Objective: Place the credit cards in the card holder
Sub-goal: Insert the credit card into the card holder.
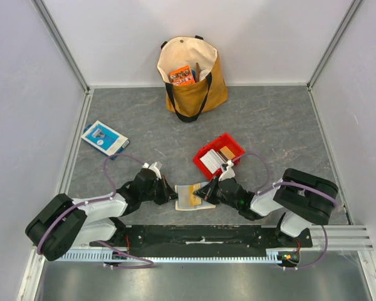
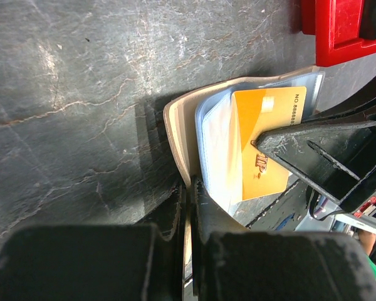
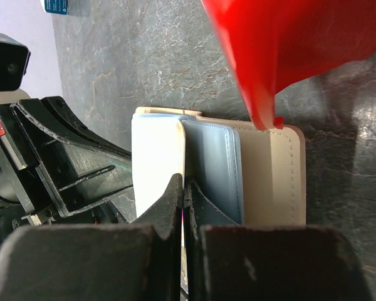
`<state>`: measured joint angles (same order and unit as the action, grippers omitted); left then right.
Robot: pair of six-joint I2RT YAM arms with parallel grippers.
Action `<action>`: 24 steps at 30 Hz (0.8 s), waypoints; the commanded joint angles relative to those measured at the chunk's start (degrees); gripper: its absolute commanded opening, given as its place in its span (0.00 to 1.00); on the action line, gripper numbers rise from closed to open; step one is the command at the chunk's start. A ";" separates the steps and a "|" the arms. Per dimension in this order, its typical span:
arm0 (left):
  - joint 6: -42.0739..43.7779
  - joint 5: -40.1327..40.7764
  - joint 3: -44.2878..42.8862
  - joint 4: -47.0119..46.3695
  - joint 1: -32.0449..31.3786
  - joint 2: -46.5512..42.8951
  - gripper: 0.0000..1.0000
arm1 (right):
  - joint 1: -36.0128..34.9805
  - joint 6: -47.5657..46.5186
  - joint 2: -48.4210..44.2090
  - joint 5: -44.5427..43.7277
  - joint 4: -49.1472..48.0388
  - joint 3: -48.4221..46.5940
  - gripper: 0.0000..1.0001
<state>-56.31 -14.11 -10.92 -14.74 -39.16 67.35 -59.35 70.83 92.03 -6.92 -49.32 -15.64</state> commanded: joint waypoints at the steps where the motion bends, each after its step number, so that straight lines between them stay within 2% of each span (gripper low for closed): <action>1: 0.68 3.12 2.04 5.86 -0.31 2.78 0.02 | -1.55 -0.34 1.14 3.58 5.89 0.00 0.00; 5: 0.68 3.56 1.60 6.22 -0.31 2.87 0.02 | -3.05 -0.08 -2.37 1.74 11.25 -0.18 0.00; 11: 0.42 3.74 1.43 6.31 -0.31 2.78 0.02 | -4.72 0.36 -8.62 -3.10 24.69 -2.81 0.00; 15: 0.59 3.65 1.07 6.31 -0.39 2.87 0.02 | -4.98 0.71 -5.64 -1.88 23.05 -3.43 0.00; 20: 0.59 3.47 1.07 6.22 -0.31 2.61 0.02 | -5.07 2.03 -1.60 1.64 15.75 -3.34 0.00; 24: 0.59 3.30 1.34 6.22 -0.22 2.26 0.02 | -5.07 1.95 1.66 3.84 15.57 -5.63 0.10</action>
<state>-56.38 -14.39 -11.07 -15.35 -39.13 67.99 -63.07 73.19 88.95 -9.28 -38.13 -19.35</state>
